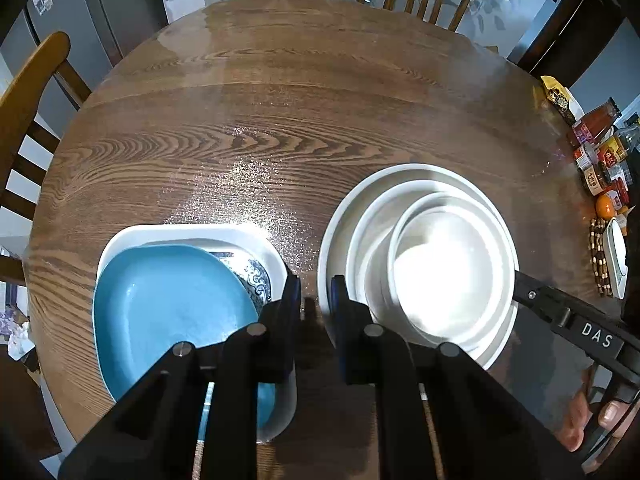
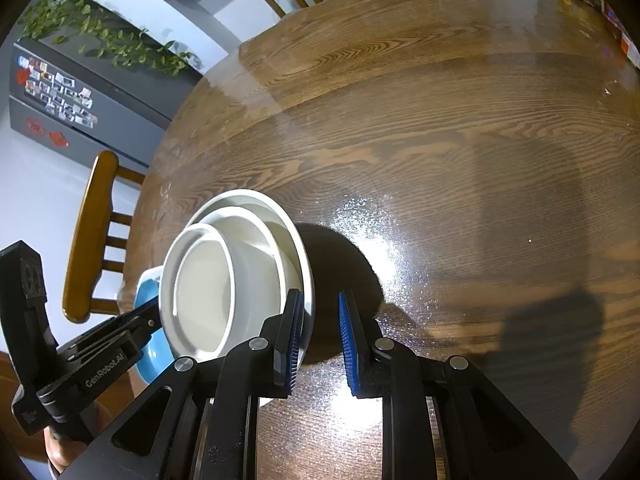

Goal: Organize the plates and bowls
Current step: 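Move the left gripper to the nested white bowls' rim and close, then lift the nested white bowls off the table with the left gripper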

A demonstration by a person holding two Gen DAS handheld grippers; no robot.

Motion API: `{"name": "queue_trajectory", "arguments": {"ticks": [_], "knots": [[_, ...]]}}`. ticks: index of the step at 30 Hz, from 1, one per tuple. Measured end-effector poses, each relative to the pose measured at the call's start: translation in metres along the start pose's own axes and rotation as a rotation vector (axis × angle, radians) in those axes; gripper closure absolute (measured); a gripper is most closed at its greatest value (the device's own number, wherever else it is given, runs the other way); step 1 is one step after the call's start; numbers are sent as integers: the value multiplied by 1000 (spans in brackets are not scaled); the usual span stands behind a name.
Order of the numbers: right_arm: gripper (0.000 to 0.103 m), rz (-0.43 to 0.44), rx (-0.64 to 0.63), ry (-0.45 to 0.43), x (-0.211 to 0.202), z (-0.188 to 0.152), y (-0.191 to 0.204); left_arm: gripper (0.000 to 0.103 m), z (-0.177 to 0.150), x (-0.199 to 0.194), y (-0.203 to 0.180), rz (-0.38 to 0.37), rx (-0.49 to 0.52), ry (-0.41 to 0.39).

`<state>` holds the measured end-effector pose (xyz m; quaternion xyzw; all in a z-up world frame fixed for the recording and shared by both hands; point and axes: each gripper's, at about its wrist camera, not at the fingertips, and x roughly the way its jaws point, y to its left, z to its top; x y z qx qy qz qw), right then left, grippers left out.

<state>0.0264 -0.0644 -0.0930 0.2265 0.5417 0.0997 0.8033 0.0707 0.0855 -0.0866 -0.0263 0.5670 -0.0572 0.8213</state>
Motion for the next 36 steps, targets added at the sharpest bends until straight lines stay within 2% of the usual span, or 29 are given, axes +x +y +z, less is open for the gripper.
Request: {"name": "queue_trajectory", "arguments": {"ticks": [20,36], "knots": [[82,-9,-8,1,-1,-1,0,92,-6,-2,-6,34,22,-36],[82,-53,-41,-7,0,-2,8,92,-9,-4,-12,58,58,-58]]}}
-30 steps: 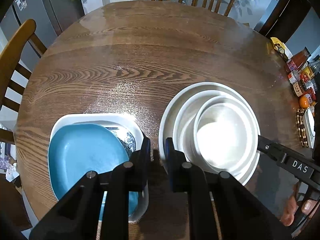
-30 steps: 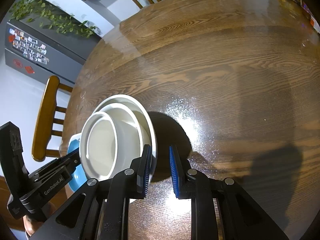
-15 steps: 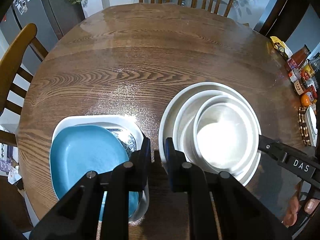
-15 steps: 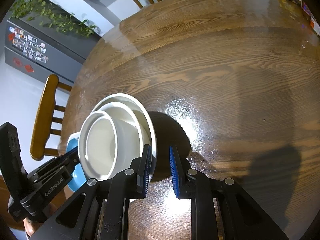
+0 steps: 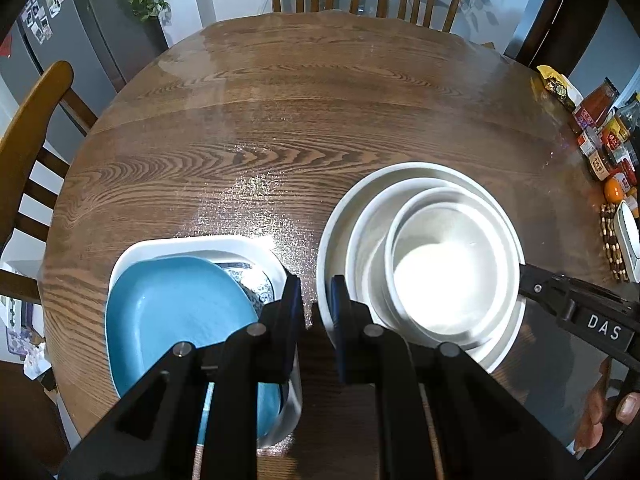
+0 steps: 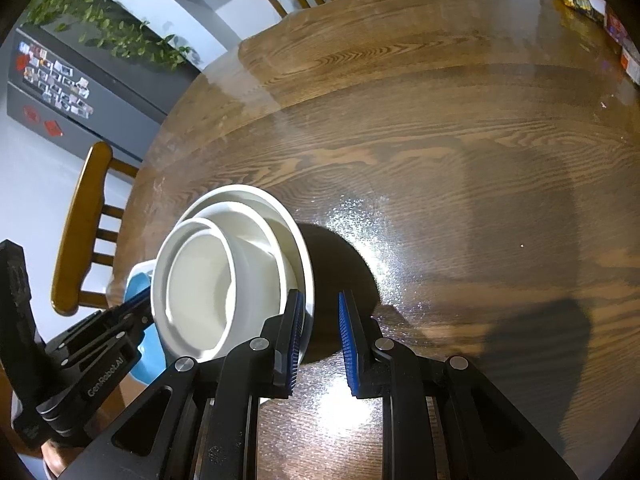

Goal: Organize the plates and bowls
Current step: 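Lift the nested white bowls off the table with the left gripper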

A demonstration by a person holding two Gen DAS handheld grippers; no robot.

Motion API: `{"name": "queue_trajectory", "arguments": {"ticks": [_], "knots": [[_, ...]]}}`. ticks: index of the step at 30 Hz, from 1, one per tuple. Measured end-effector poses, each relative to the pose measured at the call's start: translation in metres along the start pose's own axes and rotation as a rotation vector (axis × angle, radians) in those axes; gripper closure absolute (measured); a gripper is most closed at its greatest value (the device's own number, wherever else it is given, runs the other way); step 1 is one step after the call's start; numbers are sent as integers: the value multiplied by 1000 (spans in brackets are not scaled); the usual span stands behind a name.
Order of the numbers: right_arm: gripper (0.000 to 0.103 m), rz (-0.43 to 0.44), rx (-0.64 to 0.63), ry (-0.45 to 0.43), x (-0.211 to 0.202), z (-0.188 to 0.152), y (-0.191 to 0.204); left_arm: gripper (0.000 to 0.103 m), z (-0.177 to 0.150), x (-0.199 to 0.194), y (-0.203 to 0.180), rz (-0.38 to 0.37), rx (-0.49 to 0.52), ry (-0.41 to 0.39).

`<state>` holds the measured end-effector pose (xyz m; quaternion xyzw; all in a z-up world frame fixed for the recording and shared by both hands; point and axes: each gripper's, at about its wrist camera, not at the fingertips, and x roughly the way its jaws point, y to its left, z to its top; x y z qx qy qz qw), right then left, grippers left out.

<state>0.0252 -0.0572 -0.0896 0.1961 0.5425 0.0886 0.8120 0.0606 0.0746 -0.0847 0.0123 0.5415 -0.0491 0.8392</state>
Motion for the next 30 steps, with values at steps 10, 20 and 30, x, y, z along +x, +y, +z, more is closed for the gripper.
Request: {"name": "queue_trajectory", "arguments": {"ticks": [10,20,30], "knots": [[93,-8,-32,-5,0,0,6,97,0,0,-4,-8,12,-4],[93,-10,-34,-10,0,0,7,100,-2,-2,-9,3,22,-18],[93,-14,-37,-10,0,1,6,100,-3,-2,-7,9,22,-21]]}}
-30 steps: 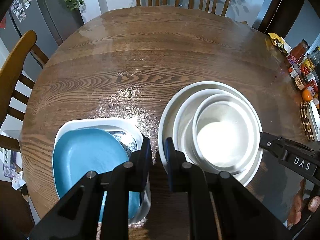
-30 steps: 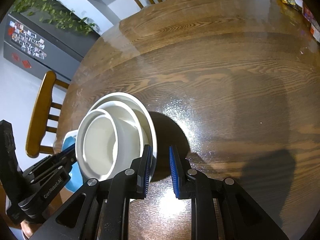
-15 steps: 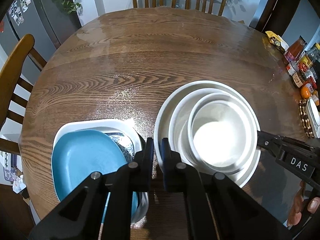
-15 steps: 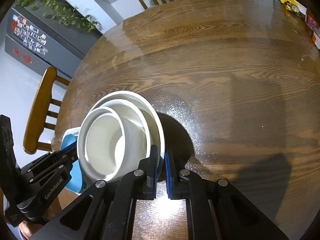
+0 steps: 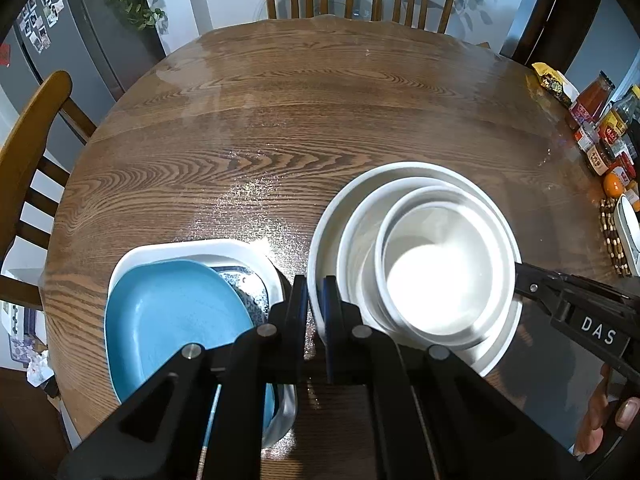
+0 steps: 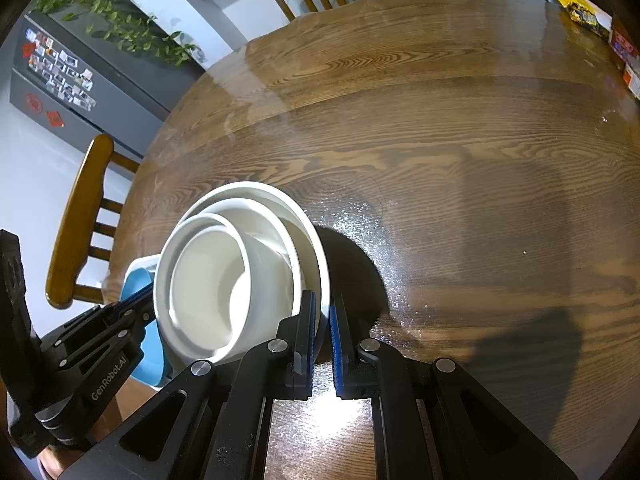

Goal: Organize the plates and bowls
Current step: 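Lift the nested white bowls off the table with the left gripper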

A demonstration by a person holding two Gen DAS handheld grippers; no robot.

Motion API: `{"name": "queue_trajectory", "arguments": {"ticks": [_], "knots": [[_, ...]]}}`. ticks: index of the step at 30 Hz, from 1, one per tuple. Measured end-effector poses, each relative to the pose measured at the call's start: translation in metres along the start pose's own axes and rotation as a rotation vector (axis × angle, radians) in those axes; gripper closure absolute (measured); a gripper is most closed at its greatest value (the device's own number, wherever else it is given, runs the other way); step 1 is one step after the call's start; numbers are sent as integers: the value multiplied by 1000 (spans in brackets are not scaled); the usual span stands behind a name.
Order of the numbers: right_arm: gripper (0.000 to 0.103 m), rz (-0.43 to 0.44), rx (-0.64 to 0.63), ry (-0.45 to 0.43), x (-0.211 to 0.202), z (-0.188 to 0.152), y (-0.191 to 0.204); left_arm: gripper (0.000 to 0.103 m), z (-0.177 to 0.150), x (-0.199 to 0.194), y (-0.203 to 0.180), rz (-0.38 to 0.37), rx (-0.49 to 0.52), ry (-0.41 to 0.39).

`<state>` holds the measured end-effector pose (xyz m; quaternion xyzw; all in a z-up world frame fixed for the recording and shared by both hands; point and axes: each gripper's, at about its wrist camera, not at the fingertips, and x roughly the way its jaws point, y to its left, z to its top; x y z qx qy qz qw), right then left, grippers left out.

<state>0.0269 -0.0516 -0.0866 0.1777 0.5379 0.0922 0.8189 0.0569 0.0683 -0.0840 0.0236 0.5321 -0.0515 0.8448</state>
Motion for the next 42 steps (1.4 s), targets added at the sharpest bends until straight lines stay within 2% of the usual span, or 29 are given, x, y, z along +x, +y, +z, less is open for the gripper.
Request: {"name": "queue_trajectory", "arguments": {"ticks": [42], "knots": [[93,-6,5,-5,1,-2,1,100,0,0,-4,20,-2,-8]]}}
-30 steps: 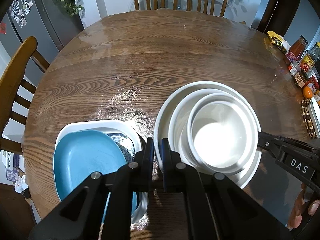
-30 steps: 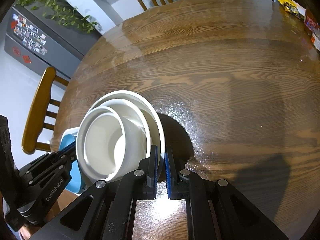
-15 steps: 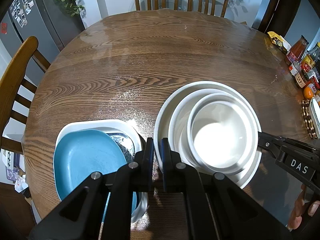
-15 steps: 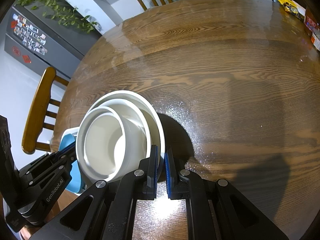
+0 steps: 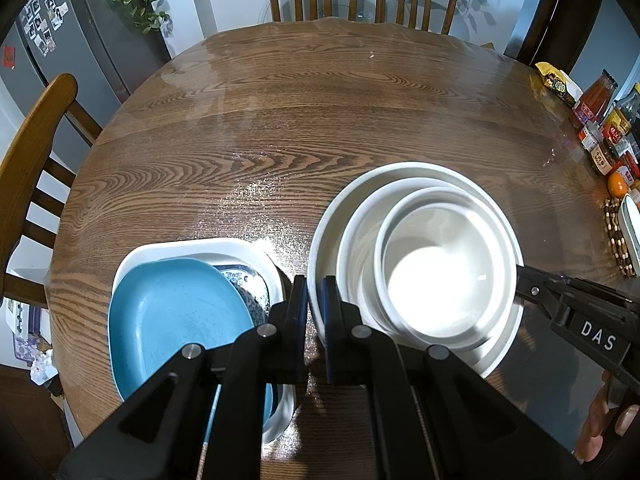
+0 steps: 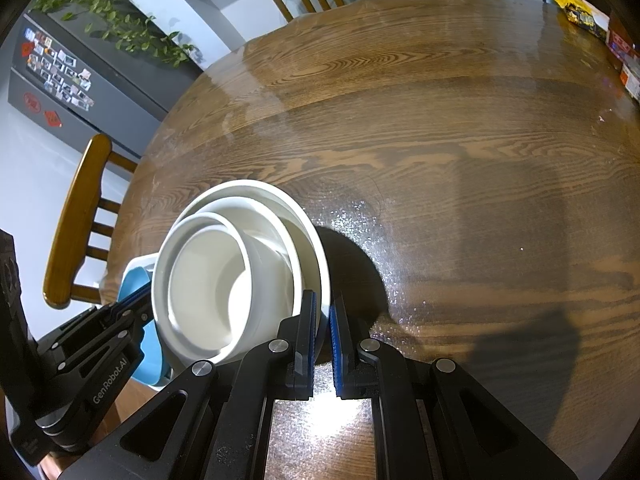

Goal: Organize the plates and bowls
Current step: 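Lift the nested white bowls off the table with the left gripper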

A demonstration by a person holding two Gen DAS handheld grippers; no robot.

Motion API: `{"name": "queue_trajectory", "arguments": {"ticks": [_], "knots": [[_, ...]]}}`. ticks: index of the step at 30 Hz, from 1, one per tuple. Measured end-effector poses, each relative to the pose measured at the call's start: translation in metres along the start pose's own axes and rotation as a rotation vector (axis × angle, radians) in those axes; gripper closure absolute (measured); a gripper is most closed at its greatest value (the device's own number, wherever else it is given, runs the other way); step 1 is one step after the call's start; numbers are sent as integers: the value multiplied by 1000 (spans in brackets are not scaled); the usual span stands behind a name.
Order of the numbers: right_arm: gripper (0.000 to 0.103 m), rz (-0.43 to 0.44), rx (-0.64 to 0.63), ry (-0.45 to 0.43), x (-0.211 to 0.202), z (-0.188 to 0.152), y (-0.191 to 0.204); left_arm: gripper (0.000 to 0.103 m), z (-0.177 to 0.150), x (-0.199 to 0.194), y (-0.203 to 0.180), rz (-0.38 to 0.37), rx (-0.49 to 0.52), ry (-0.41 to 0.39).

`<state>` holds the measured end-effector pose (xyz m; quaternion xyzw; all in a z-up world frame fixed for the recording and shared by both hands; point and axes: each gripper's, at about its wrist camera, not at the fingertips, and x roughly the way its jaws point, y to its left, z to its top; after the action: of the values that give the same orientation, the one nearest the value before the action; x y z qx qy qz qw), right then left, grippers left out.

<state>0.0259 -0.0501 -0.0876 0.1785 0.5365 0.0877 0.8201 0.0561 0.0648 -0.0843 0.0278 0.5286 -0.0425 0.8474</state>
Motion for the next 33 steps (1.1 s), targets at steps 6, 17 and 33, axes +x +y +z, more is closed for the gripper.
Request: {"name": "queue_trajectory", "arguments": {"ticks": [6,17,33], "knots": [[93,0,0,0,0,0,0,100,0,1,1,3,-6,5],[93,-1,-4,-7,-2,-2,1,100,0,1,2,6,-13,5],[93,0,3,-22,-9,-7,5,100,0,-1,-1,8,-15,-1]]}}
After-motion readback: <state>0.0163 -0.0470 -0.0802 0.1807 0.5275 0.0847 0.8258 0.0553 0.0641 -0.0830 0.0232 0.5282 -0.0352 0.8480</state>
